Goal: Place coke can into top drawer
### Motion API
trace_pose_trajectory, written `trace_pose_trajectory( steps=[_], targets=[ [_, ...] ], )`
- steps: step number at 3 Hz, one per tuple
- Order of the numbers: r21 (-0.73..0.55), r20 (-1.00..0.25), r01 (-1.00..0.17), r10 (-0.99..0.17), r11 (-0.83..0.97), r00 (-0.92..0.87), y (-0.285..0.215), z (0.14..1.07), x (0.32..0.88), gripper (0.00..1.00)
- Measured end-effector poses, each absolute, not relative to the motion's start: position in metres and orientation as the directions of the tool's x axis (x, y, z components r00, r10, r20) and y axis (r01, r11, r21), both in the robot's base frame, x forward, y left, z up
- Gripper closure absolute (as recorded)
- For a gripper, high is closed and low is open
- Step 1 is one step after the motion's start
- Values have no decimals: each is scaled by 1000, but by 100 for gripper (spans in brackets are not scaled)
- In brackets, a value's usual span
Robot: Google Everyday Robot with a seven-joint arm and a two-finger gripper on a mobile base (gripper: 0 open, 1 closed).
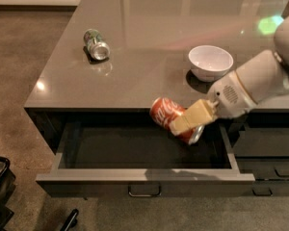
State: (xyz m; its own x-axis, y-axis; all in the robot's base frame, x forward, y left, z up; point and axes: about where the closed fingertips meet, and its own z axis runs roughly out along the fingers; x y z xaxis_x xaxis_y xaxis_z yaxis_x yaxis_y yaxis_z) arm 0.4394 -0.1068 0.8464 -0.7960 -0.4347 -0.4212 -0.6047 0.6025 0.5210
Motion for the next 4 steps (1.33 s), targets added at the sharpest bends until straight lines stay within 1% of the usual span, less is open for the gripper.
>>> trace_pose_trajectory(
  steps=[1, 2, 3, 4],
  targets=[
    [532, -392, -510, -337, 676, -856, -124, 804, 427, 100],
    [494, -410, -432, -236, 754, -881, -138, 772, 410, 100],
    [434, -467, -377, -153, 818, -871, -149, 751, 406, 100],
    [354, -566, -362, -111, 862, -817, -166, 742, 440, 100]
  ],
)
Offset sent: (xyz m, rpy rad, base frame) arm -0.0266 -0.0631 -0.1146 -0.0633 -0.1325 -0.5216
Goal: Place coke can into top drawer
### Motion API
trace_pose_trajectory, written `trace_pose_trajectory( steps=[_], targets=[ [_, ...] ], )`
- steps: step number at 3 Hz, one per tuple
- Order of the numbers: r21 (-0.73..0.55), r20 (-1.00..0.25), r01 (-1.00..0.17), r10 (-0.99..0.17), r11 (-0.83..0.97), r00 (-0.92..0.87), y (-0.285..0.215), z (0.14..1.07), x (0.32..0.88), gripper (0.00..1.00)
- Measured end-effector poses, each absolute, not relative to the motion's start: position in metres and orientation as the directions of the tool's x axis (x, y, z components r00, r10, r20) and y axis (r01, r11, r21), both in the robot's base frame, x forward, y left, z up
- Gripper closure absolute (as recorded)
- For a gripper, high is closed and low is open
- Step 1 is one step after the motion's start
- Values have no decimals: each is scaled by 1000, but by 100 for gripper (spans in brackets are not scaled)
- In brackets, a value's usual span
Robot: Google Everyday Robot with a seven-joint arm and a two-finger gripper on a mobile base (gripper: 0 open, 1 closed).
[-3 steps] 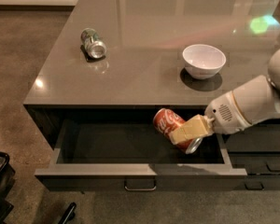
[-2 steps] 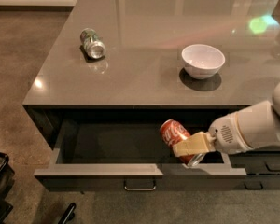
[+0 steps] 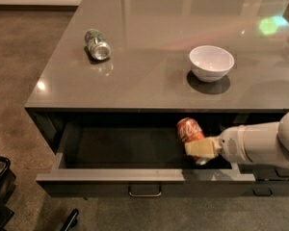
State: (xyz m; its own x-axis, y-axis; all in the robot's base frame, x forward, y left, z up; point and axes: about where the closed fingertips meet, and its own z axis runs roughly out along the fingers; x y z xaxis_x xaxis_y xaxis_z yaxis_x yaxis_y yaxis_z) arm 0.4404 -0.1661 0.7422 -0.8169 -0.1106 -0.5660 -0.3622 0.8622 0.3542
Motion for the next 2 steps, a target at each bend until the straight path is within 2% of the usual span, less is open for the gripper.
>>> trace_pose_trajectory(
  steps=[1, 2],
  targets=[
    [290, -641, -365, -104, 885, -761, -182, 758, 490, 100],
    [290, -641, -365, -104, 885, -761, -182, 757, 486, 100]
  ],
)
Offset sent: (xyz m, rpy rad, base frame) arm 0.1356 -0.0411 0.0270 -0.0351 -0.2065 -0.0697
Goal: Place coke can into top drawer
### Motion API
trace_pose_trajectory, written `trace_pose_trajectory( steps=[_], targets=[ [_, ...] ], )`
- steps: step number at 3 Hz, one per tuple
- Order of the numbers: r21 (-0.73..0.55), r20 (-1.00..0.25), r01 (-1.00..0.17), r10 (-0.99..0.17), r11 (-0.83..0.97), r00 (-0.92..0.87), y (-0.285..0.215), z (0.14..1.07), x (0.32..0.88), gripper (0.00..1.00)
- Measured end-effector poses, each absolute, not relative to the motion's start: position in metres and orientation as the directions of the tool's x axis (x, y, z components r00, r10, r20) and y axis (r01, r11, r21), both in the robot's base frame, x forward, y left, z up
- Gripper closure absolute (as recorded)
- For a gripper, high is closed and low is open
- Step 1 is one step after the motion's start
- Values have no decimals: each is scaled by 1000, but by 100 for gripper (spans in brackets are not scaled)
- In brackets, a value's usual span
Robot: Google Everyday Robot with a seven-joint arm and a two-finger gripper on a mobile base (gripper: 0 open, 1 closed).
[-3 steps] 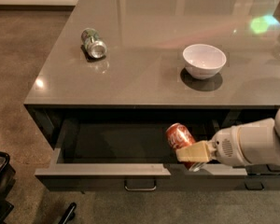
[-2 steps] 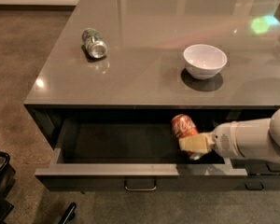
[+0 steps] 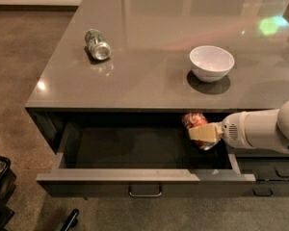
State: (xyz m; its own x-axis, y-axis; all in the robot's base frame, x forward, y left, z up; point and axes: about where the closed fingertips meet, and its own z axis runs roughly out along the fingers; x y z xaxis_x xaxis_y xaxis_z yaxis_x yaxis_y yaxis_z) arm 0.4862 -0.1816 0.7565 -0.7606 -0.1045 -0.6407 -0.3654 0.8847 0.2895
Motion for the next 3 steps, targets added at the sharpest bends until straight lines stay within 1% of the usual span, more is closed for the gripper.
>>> trace_pose_trajectory(
  steps=[2, 3],
  targets=[
    [310, -653, -331, -53, 892, -756, -188, 745, 493, 100],
    [343, -649, -289, 3, 894, -761, -193, 729, 500, 100]
  ],
)
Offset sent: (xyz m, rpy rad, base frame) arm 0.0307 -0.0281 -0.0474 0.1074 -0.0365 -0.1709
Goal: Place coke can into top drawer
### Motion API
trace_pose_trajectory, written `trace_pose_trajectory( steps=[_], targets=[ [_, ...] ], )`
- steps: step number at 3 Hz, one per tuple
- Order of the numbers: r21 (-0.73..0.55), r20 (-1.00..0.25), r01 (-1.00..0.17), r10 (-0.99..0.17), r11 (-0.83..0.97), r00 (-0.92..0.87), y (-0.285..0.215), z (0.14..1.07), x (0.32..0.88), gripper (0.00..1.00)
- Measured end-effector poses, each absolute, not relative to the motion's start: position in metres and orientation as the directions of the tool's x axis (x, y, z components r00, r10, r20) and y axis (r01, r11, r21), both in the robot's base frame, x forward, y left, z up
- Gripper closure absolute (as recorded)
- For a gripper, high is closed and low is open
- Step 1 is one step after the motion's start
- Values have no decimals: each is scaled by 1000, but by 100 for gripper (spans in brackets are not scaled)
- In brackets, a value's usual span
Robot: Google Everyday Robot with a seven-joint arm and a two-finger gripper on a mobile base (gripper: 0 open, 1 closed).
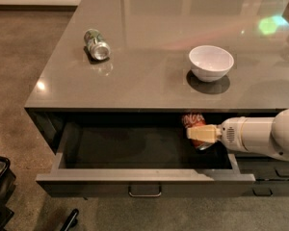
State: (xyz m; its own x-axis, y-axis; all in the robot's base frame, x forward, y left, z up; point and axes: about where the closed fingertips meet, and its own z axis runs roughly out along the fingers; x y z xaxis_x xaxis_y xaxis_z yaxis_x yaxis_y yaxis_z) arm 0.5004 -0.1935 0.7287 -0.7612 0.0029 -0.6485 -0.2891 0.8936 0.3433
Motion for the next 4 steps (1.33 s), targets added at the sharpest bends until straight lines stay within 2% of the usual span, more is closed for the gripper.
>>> trace_pose_trajectory(
  steps=[2, 4],
  targets=[
    [386, -593, -209, 68, 899, -802, -198, 699, 502, 100],
    [386, -521, -152, 79, 910, -850, -198, 672, 507, 100]
  ],
)
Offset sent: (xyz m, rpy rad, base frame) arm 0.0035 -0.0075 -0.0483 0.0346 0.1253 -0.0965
